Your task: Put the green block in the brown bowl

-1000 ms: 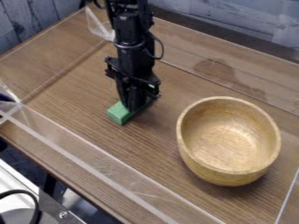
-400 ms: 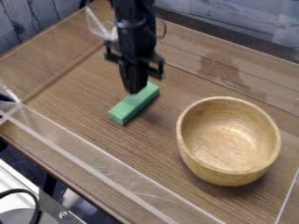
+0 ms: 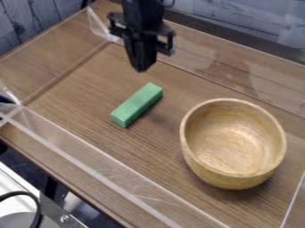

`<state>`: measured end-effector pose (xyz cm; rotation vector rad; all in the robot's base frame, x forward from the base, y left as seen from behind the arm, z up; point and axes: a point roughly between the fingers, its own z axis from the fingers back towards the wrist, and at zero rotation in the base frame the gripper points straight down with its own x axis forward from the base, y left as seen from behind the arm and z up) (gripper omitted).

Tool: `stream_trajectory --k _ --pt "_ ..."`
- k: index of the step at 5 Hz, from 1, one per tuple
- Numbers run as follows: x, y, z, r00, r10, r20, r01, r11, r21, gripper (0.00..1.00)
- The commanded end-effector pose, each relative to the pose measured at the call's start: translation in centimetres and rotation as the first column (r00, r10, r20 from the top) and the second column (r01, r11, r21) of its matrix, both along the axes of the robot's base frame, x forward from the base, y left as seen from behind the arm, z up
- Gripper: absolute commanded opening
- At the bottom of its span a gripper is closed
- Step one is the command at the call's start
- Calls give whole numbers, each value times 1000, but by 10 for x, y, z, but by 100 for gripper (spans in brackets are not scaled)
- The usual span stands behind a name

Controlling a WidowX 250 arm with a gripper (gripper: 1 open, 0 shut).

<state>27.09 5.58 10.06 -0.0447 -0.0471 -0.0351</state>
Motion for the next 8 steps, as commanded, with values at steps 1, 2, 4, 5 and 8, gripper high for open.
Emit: stream_trajectory --k 1,2,4,5,8 --pt "6 6 -7 999 -10 35 10 1000 13 100" --pt "5 9 -25 1000 -13 16 13 1000 22 100" --pt "0 13 -57 1000 -13 -27 14 999 42 100" --pt "0 15 -66 999 -5 -40 7 999 46 100" --pt "2 14 -53 999 31 -31 -29 999 42 0"
